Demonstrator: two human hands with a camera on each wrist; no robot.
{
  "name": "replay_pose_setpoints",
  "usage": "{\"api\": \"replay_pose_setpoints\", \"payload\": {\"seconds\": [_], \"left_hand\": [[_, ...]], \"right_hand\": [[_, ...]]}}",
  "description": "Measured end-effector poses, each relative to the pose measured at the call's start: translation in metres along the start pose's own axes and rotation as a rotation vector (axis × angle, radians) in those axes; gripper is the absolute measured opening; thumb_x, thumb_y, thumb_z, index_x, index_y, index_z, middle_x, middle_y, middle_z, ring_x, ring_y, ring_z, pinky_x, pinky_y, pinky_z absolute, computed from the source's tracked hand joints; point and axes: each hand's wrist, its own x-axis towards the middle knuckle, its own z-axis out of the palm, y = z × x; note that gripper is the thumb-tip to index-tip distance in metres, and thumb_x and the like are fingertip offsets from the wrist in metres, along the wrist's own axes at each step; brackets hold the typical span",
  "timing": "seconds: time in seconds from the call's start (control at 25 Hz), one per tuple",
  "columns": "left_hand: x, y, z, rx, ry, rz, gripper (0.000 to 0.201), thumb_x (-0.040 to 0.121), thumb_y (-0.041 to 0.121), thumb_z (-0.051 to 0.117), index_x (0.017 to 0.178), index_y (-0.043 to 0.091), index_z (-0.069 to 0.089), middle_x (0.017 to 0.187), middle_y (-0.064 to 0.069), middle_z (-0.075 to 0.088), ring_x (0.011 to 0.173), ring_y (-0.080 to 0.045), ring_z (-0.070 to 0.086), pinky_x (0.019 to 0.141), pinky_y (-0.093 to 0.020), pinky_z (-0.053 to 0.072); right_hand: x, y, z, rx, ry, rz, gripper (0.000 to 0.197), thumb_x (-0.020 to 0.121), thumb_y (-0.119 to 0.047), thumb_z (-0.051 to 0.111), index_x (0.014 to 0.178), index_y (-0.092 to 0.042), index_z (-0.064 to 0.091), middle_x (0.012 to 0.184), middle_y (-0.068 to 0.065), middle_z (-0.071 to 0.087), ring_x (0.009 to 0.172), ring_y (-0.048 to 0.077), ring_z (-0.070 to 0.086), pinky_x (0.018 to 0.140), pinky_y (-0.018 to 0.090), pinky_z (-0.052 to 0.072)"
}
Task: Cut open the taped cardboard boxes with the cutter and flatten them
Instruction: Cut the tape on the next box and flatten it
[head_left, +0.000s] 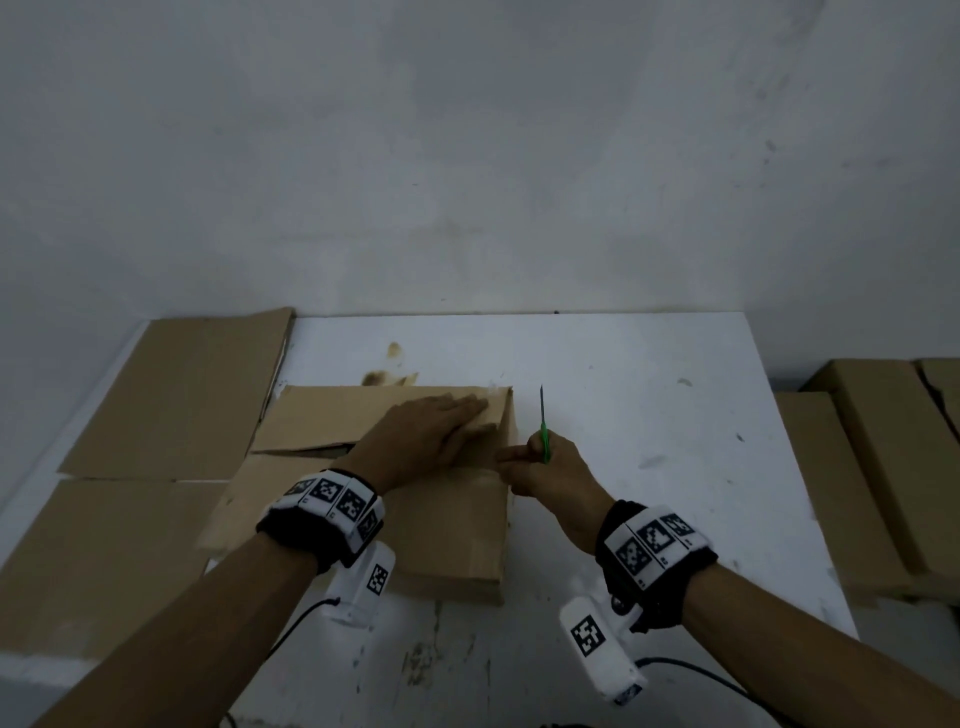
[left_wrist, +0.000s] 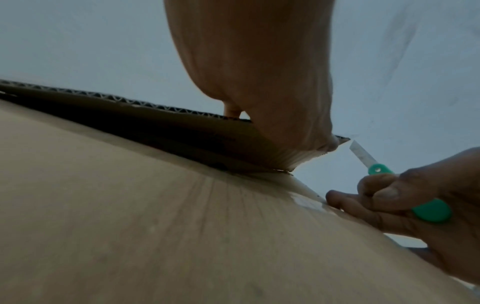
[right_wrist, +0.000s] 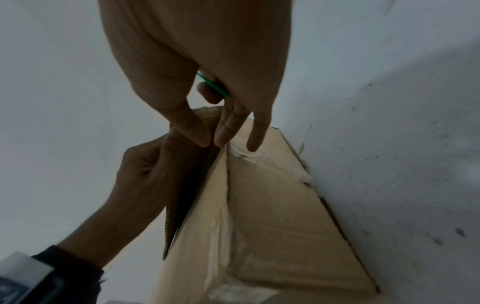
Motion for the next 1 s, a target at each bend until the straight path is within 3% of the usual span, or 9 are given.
{"api": "replay_pose_setpoints", "payload": {"seconds": [0.12,0.24,0.36,0.48,0.56,0.64,0.72,0.88,1.0], "left_hand": [[-0.002,-0.002,0.009,0.035,-0.102,0.023,0.079,0.089,0.064,0.018,0.153,0.021,0.037,0.156,-0.006,0.041,0.141,-0.028,0.039,0.111,-0.042,0.036],[-0.006,-0.001,0.018,-0.042,-0.077,0.029,0.061,0.095,0.055,0.054,0.149,0.029,0.042,0.16,-0.002,0.034,0.145,-0.025,0.032,0.116,-0.042,0.031],[-0.015,0.005,0.022,-0.181,-0.033,0.017,0.04,0.09,0.045,0.067,0.126,0.031,0.056,0.161,0.0,0.03,0.145,-0.022,0.031,0.116,-0.047,0.03],[-0.024,0.011,0.028,-0.182,0.048,0.076,0.031,0.085,0.05,0.067,0.105,0.027,0.063,0.15,-0.003,0.045,0.134,-0.022,0.043,0.109,-0.05,0.037],[-0.031,0.016,0.034,-0.06,0.131,0.141,0.047,0.081,0.066,0.064,0.102,0.025,0.069,0.119,-0.002,0.058,0.105,-0.02,0.055,0.093,-0.044,0.047],[-0.038,0.02,0.036,0.023,0.114,0.152,0.072,0.074,0.085,0.057,0.114,0.025,0.066,0.109,0.002,0.056,0.094,-0.016,0.052,0.087,-0.036,0.046],[-0.046,0.02,0.04,0.047,0.058,0.121,0.092,0.065,0.095,0.051,0.127,0.027,0.058,0.117,0.003,0.054,0.101,-0.015,0.05,0.092,-0.034,0.043],[-0.059,0.018,0.046,0.084,0.017,0.12,0.105,0.062,0.093,0.05,0.144,0.029,0.037,0.13,-0.002,0.048,0.115,-0.021,0.048,0.101,-0.042,0.043],[-0.064,0.023,0.043,0.058,-0.047,0.08,0.122,0.052,0.097,0.055,0.15,0.028,0.029,0.139,-0.002,0.042,0.124,-0.022,0.042,0.108,-0.042,0.037]], "right_hand": [[0.002,-0.005,-0.001,0.011,-0.029,0.02,0.032,0.089,-0.002,0.063,0.076,-0.017,0.038,0.1,0.02,0.065,0.102,0.03,0.067,0.086,0.041,0.056],[0.001,-0.012,-0.008,0.004,-0.046,0.051,0.016,0.099,-0.019,0.05,0.086,-0.011,0.051,0.091,0.012,0.065,0.086,0.023,0.066,0.083,0.042,0.057],[-0.002,-0.006,-0.028,-0.339,-0.104,0.027,0.027,0.105,-0.032,0.035,0.087,-0.019,0.051,0.081,0.007,0.056,0.073,0.02,0.055,0.069,0.033,0.049],[-0.006,0.008,-0.045,-0.758,-0.244,-0.079,0.037,0.109,-0.019,0.024,0.072,-0.02,0.031,0.069,-0.002,0.039,0.058,0.008,0.036,0.056,0.021,0.032],[-0.008,0.016,-0.051,-0.843,-0.309,-0.113,0.035,0.108,-0.016,0.029,0.074,-0.015,0.032,0.065,-0.003,0.037,0.051,0.003,0.032,0.051,0.018,0.028],[-0.008,0.021,-0.052,-0.829,-0.336,-0.111,0.028,0.108,-0.018,0.033,0.081,-0.011,0.035,0.066,-0.002,0.039,0.048,0.004,0.034,0.048,0.017,0.028],[-0.008,0.024,-0.049,-0.819,-0.342,-0.116,0.025,0.107,-0.02,0.035,0.084,-0.01,0.036,0.068,0.001,0.042,0.053,0.007,0.035,0.052,0.021,0.031],[-0.011,0.024,-0.045,-0.749,-0.385,-0.066,0.025,0.107,-0.024,0.034,0.087,-0.011,0.039,0.073,0.004,0.044,0.06,0.015,0.043,0.053,0.032,0.05],[-0.014,0.016,-0.043,-0.741,-0.462,-0.009,0.027,0.108,-0.026,0.032,0.084,-0.015,0.039,0.074,0.003,0.042,0.06,0.013,0.04,0.056,0.033,0.054]]}}
